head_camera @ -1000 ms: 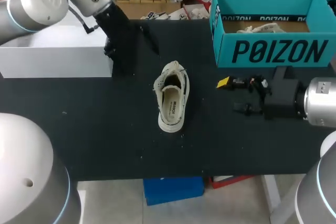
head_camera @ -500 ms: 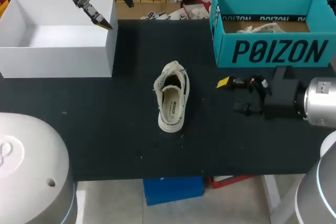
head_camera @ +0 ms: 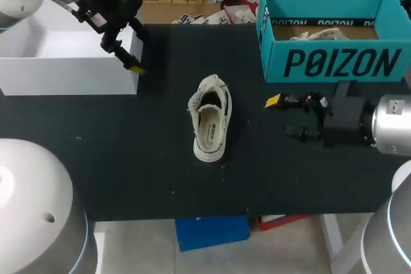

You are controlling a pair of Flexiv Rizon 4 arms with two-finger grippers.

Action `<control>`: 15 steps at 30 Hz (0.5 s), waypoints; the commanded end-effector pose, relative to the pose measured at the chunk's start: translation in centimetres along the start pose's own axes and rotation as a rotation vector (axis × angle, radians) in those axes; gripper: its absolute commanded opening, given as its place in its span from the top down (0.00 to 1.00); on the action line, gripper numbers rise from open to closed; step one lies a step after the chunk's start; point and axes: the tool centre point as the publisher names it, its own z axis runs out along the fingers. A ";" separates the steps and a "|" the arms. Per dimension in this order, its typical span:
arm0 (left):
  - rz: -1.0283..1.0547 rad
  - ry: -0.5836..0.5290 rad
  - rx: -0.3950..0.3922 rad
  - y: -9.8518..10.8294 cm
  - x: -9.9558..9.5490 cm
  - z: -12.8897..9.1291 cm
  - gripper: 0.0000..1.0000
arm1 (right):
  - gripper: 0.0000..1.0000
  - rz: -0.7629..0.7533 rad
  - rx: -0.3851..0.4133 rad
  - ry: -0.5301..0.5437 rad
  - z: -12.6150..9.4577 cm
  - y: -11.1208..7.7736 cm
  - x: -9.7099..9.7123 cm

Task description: Take the shoe out of the shoebox, open the shoe tongue, remove and reinsert the insole, then place the shoe into the shoebox

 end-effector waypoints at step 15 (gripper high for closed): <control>0.033 -0.147 0.156 3.2 2.3 0.0 0.00 | 0.00 0.000 0.000 -0.001 0.1 0.0 0.0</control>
